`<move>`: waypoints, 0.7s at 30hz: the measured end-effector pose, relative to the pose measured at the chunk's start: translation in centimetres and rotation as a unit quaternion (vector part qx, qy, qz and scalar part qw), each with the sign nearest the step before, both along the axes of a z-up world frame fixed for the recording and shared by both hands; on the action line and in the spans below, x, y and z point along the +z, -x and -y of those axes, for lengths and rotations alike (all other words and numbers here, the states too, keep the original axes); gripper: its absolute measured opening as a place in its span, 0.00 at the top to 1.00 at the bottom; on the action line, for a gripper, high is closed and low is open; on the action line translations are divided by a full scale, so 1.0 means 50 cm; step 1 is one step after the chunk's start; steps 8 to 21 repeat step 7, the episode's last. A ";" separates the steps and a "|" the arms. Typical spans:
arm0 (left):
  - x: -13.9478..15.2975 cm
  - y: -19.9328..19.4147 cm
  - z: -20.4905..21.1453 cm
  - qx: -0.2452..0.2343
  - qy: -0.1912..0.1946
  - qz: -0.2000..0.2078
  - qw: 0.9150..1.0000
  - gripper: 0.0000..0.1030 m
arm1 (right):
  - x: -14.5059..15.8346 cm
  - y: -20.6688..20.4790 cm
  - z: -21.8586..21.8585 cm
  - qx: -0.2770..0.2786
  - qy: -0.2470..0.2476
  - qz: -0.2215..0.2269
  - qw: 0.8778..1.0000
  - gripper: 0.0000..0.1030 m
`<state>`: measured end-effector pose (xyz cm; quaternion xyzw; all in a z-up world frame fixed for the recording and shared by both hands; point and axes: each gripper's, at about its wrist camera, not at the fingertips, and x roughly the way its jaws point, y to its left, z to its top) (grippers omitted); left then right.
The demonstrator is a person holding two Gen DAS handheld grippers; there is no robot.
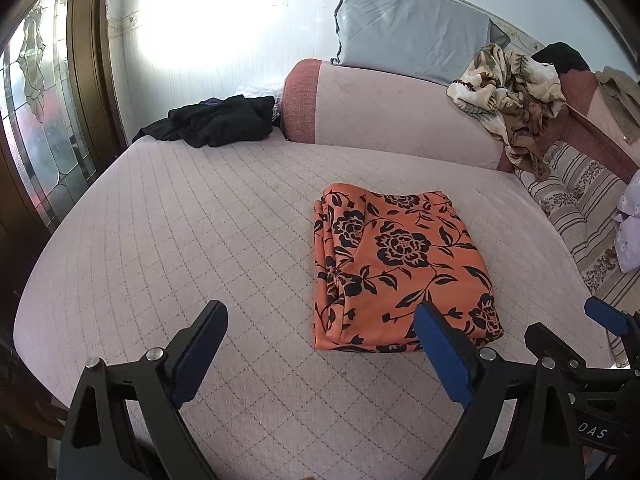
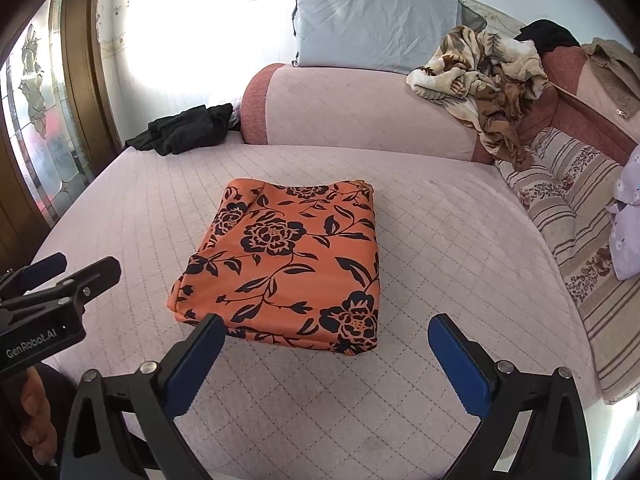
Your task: Fold small clothes
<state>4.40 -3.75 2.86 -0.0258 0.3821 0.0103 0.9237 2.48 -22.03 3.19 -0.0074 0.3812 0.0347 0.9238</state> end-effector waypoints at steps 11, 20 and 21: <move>0.002 -0.010 0.011 -0.012 -0.006 0.006 1.000 0.04 | 0.003 -0.009 0.002 -0.001 -0.003 0.000 1.000 0.00; 0.002 -0.010 0.011 -0.012 -0.006 0.006 1.000 0.04 | 0.003 -0.009 0.002 -0.001 -0.003 0.000 1.000 0.00; 0.002 -0.010 0.011 -0.012 -0.006 0.006 1.000 0.04 | 0.003 -0.009 0.002 -0.001 -0.003 0.000 1.000 0.00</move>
